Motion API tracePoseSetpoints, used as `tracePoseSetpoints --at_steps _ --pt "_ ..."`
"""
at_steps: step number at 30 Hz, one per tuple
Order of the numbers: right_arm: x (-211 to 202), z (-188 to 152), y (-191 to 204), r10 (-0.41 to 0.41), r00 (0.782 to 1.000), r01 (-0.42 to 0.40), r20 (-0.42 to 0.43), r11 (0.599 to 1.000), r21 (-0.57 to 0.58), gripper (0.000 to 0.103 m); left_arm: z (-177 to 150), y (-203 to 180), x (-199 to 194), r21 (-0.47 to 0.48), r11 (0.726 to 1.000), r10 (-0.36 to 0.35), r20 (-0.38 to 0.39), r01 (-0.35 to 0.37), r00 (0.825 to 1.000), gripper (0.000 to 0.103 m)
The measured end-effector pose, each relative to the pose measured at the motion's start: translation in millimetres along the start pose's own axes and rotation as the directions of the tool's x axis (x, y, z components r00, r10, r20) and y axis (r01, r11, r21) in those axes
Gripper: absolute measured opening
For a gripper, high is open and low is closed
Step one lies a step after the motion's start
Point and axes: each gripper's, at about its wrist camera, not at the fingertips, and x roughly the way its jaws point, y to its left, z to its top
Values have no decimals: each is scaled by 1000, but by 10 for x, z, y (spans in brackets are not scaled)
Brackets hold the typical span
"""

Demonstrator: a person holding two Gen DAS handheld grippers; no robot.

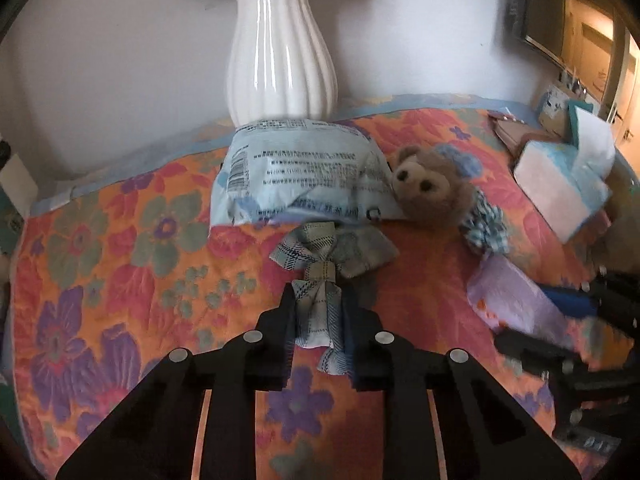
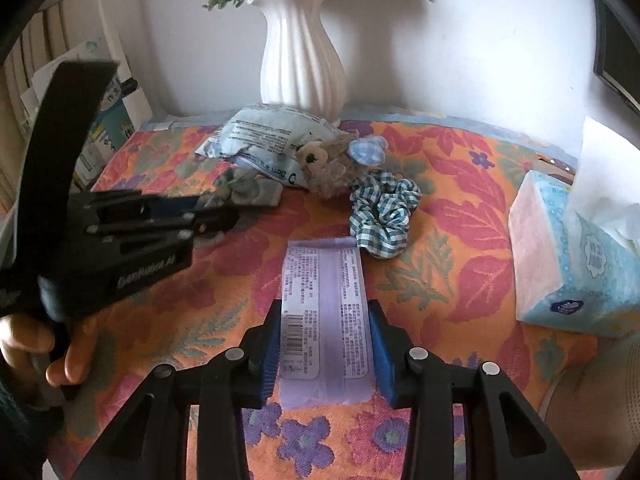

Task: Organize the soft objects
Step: 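Grasp the plaid bow with the left tool while the right tool grasps the lilac wipes packet, then lift the bow with the left tool while the right tool lifts the wipes packet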

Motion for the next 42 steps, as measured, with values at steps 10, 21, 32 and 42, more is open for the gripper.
tracePoseSetpoints --at_steps 10,21,32,42 --pt "-439 -460 184 54 998 -54 -11 998 32 38 -797 55 -797 -109 993 -37 3 37 999 17" --pt "-609 -796 169 91 995 -88 -28 991 101 47 -1101 83 -855 -164 983 -84 6 84 996 62" --pt "-564 -828 351 -56 998 54 13 990 127 43 -1082 -102 -821 -89 996 25 -18 -27 1000 29" --pt "-763 -1106 597 -53 998 52 34 998 37 39 -1161 -342 -952 0 989 147 36 -147 988 19"
